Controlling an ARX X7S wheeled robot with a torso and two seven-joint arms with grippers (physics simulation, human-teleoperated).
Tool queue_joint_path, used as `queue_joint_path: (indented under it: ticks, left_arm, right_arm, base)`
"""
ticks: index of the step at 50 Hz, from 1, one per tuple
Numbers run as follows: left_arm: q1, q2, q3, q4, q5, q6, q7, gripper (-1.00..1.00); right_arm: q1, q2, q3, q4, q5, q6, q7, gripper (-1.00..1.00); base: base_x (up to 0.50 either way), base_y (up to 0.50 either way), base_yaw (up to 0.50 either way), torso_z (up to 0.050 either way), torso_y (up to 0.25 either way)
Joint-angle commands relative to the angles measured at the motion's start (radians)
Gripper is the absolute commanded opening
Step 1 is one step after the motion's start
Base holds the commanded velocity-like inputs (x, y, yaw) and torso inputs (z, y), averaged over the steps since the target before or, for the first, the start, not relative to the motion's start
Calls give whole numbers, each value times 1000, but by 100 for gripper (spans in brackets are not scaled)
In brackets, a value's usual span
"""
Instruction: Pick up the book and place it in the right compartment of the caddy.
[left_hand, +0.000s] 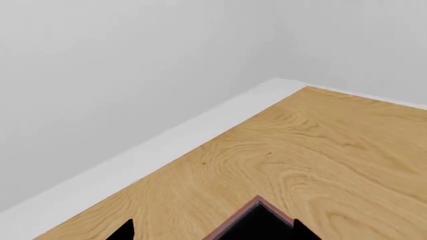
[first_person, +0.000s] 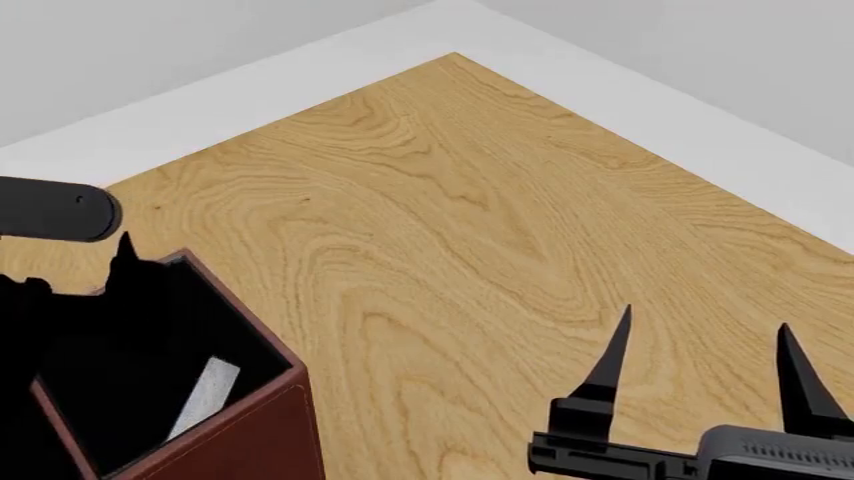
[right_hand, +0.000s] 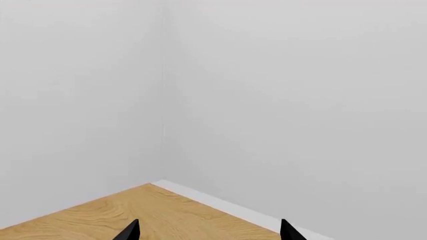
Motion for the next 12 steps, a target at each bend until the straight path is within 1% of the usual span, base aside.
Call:
queue_joint_path:
  ticks: [1,12]
  left_arm:
    - [3,-48,-19,112,12,24,-27,100]
    - [11,-83,-36,170,9,48,-32,100]
  right_arm:
    - [-1,2,1,3,4,-7,-1,100]
    - [-5,5,4,-7,6,-6,4,100]
  base:
    - [0,0,0,0,0]
    - [0,0,0,0,0]
